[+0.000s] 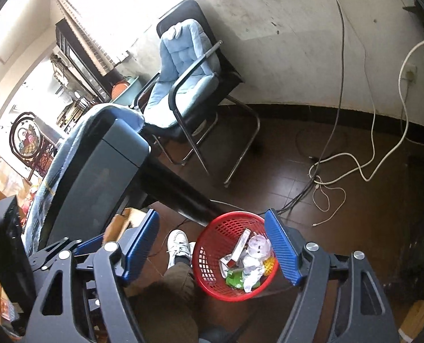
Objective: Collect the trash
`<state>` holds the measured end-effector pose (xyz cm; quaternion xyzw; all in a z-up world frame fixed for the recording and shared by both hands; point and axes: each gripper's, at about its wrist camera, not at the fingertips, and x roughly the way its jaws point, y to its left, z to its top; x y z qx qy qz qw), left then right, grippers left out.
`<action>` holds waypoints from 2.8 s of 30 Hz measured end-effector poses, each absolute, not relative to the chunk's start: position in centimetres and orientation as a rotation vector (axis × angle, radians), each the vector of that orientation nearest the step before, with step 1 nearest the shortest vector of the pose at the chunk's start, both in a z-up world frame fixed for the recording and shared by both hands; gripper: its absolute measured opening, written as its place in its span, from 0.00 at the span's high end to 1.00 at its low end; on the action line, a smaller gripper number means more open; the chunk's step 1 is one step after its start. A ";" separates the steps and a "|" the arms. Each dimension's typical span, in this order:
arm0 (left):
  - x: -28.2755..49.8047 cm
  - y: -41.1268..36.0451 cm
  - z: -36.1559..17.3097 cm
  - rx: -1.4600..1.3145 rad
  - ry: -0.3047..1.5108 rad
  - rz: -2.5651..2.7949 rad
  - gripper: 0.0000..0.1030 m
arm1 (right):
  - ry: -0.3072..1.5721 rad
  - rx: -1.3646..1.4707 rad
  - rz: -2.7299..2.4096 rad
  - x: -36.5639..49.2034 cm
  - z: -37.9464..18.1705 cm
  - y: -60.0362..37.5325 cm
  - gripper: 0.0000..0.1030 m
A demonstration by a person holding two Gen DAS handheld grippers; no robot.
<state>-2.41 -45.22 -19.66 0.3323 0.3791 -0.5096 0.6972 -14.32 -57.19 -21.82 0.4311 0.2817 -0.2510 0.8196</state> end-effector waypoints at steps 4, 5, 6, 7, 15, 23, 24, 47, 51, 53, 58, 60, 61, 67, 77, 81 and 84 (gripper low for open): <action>-2.4 -46.5 -21.5 0.761 0.879 -1.147 0.27 | 0.618 0.948 -0.539 -14.4 -23.1 -57.6 0.27; -2.3 -46.7 -21.7 0.763 0.880 -1.145 0.24 | 0.621 0.956 -0.537 -14.5 -23.4 -57.8 0.27; -2.3 -46.9 -22.0 0.767 0.883 -1.140 0.23 | 0.625 0.965 -0.536 -14.4 -23.7 -57.8 0.27; -2.2 -47.0 -22.3 0.772 0.887 -1.135 0.23 | 0.627 0.970 -0.536 -14.4 -23.9 -57.9 0.27; -1.6 -45.8 -22.0 0.737 0.910 -1.088 0.16 | 0.649 0.973 -0.516 -13.6 -24.2 -57.2 0.27; -2.1 -42.3 -19.4 0.691 0.851 -1.060 0.12 | 0.648 0.905 -0.532 -13.2 -21.5 -55.9 0.26; -2.3 -41.9 -19.1 0.689 0.837 -1.059 0.11 | 0.645 0.896 -0.536 -13.2 -21.1 -55.8 0.26; -5.7 -28.5 -8.4 0.462 0.489 -1.056 0.07 | 0.510 0.597 -0.698 -13.9 -5.9 -46.1 0.14; -5.6 -27.2 -7.3 0.417 0.474 -1.077 0.07 | 0.492 0.601 -0.731 -14.7 -4.9 -44.8 0.14; -5.6 -26.8 -7.0 0.409 0.473 -1.085 0.07 | 0.485 0.607 -0.752 -15.3 -4.8 -44.1 0.13; -5.6 -26.4 -7.0 0.418 0.451 -1.043 0.07 | 0.505 0.605 -0.815 -15.9 -6.0 -42.8 0.13; -5.1 -26.2 -7.1 0.413 0.468 -1.027 0.07 | 0.518 0.587 -0.848 -16.1 -7.2 -42.2 0.13; -4.9 -26.2 -7.2 0.411 0.476 -1.022 0.07 | 0.529 0.577 -0.862 -16.1 -7.8 -42.0 0.13; -3.9 -26.6 -8.8 0.434 0.533 -0.957 0.07 | 0.620 0.598 -0.860 -15.9 -12.8 -41.7 0.13; -4.4 -29.7 -12.3 0.519 0.622 -0.904 0.07 | 0.758 0.596 -0.809 -16.2 -18.8 -42.4 0.13; -4.5 -30.8 -13.5 0.531 0.663 -0.907 0.07 | 0.753 0.629 -0.822 -16.7 -19.8 -43.4 0.13; -4.7 -31.6 -14.4 0.560 0.676 -0.898 0.07 | 0.755 0.674 -0.828 -17.0 -20.7 -44.1 0.13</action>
